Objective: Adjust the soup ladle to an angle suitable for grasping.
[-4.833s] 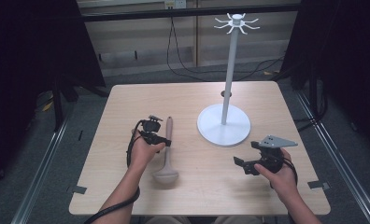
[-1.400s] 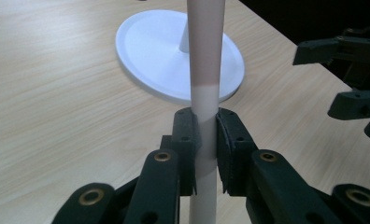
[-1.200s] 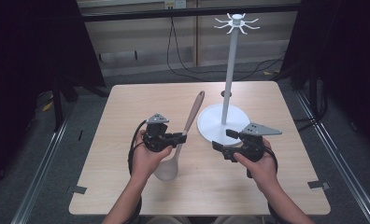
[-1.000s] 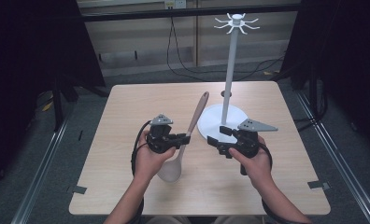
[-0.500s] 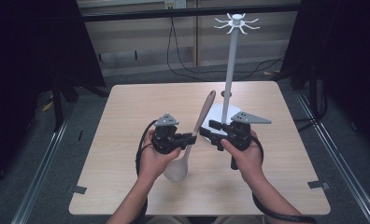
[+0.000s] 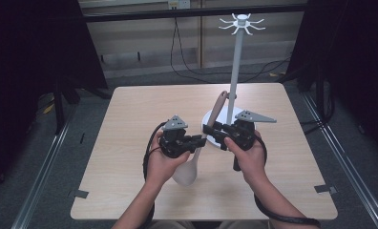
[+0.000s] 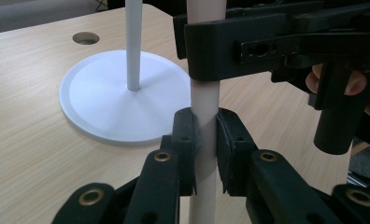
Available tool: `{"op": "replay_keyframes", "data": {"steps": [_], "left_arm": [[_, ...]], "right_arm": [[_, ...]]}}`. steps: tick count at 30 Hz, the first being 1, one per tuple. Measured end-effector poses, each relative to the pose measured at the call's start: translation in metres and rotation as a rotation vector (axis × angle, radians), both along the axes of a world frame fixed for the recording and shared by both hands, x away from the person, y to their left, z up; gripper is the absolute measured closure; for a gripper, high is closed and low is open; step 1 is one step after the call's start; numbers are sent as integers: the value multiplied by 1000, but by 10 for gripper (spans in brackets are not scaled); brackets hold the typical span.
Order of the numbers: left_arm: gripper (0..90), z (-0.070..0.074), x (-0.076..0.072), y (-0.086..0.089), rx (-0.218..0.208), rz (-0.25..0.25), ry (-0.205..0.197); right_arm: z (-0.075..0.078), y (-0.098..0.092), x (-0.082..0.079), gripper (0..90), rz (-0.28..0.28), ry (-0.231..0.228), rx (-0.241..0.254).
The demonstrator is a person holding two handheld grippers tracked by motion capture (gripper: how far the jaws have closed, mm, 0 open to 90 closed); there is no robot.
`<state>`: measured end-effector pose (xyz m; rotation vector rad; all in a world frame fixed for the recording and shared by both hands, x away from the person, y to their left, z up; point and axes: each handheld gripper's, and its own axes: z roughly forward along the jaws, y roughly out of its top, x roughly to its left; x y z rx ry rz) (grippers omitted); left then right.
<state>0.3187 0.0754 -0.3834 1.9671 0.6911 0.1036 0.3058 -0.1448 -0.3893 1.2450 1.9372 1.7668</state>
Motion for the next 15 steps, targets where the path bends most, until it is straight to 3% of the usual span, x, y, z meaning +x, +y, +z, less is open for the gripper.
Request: {"op": "replay_keyframes", "data": {"steps": [7, 10, 15], "left_arm": [[788, -1, 0, 0, -8, 5, -17], [787, -2, 0, -1, -30, 3, -24], [778, -5, 3, 1, -80, -12, -2]], "right_arm": [[3, 2, -1, 719, 3, 3, 11], [4, 4, -1, 775, 24, 15, 44], [8, 7, -2, 784, 30, -5, 27]]}}
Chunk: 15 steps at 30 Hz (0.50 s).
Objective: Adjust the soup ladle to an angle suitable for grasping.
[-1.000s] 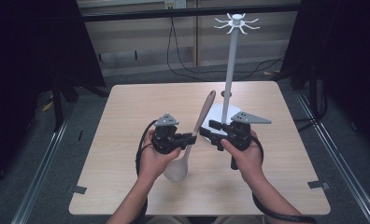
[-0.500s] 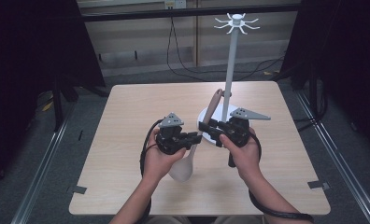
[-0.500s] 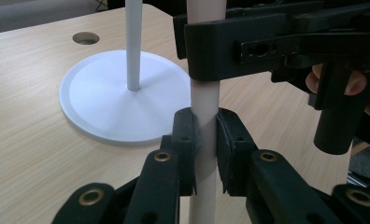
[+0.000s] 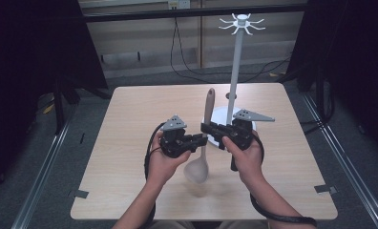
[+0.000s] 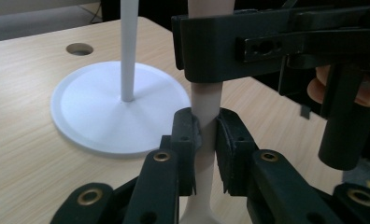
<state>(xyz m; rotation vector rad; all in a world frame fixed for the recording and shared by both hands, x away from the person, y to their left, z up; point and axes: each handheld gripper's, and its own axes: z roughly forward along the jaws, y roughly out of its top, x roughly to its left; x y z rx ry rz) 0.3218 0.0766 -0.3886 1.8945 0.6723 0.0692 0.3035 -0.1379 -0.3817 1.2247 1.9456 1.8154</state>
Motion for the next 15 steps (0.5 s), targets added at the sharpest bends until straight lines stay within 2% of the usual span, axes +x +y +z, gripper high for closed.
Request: {"op": "replay_keyframes", "data": {"steps": [1, 2, 3, 6, 10, 13, 15], "left_arm": [[778, -1, 1, 1, -17, 0, 4], [743, -2, 1, 2, -31, 0, 0], [709, -2, 1, 3, -39, 6, -3], [611, -4, 0, 5, -38, 17, -1], [466, -7, -2, 6, -13, 30, -22], [354, -11, -3, 8, 30, 48, -48], [289, -14, -4, 9, 44, 62, -53]], "right_arm": [[0, 0, 0, 783, 2, -4, -1], [2, 0, 0, 783, 14, -29, -15], [3, 0, 0, 783, 20, -34, -16], [6, -1, 0, 783, 26, -56, -11], [9, -3, 2, 783, 32, -82, -29], [11, -6, 4, 783, 27, -98, -50], [12, -8, 5, 783, 25, -101, -56]]}}
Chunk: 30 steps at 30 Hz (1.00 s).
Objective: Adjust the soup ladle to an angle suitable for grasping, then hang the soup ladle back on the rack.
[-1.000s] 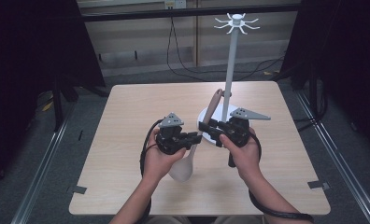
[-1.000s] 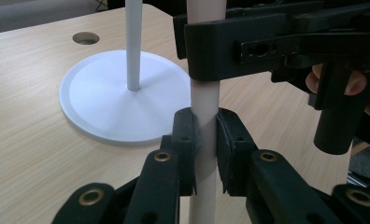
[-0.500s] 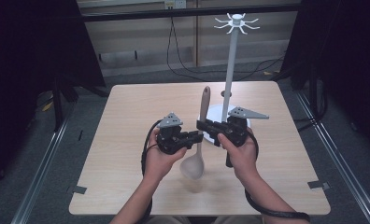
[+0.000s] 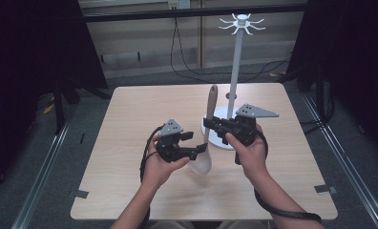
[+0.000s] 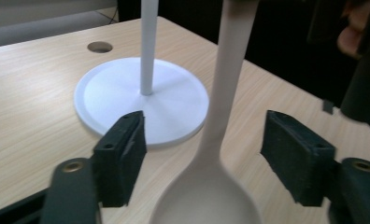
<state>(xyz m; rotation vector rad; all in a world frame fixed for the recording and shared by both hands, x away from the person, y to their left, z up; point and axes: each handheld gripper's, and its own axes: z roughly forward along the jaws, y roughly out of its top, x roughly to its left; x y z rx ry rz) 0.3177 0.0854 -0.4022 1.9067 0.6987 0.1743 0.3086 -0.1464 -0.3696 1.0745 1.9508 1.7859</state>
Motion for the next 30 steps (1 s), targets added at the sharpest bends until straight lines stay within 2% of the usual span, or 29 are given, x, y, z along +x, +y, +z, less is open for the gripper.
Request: {"op": "replay_keyframes", "data": {"steps": [5, 8, 12, 18, 24, 30], "left_arm": [[203, -11, 1, 8, 33, 21, -6], [171, -16, 1, 12, 36, 31, 5], [151, -23, 1, 16, 61, 40, 5], [104, -38, 3, 24, 88, 54, 34], [66, -48, 3, 30, 92, 73, 57], [40, -57, 6, 36, 103, 79, 86]], "right_arm": [[3, -5, 2, 782, -6, -23, -27], [4, -8, 3, 783, -4, -29, -35], [6, -9, 3, 782, 0, -38, -53], [8, -13, 6, 782, 8, -42, -65], [11, -17, 8, 782, 5, -55, -91], [14, -18, 9, 782, 8, -55, -92]]}}
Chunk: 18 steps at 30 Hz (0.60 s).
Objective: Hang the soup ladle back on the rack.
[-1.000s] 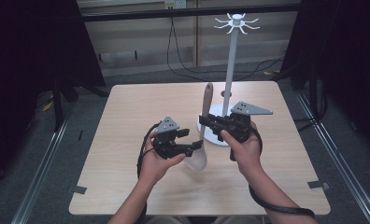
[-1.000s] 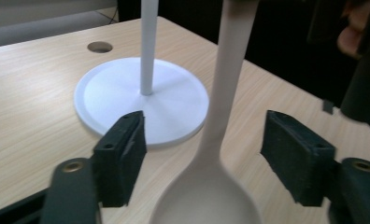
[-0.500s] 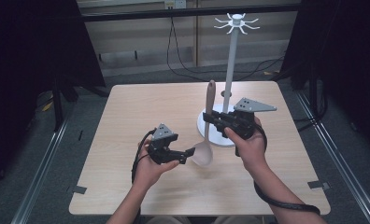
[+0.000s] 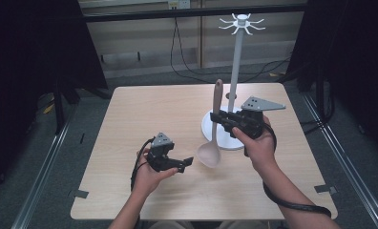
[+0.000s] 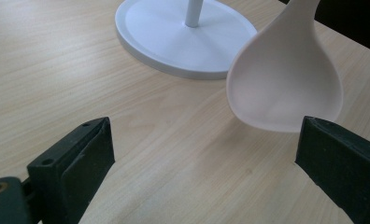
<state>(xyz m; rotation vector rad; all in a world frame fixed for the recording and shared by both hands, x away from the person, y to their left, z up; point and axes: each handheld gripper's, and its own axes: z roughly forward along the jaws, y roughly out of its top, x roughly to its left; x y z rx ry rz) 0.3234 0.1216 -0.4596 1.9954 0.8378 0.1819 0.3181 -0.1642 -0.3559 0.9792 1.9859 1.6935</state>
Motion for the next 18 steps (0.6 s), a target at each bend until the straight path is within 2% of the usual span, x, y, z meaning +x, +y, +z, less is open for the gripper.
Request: {"op": "replay_keyframes", "data": {"steps": [8, 18], "left_arm": [[17, -2, 1, 6, -22, 2, 10], [13, -4, 1, 9, -2, -10, 5]], "right_arm": [[5, -2, 5, 782, 7, -5, 2], [19, -5, 12, 782, 9, -19, 3]]}}
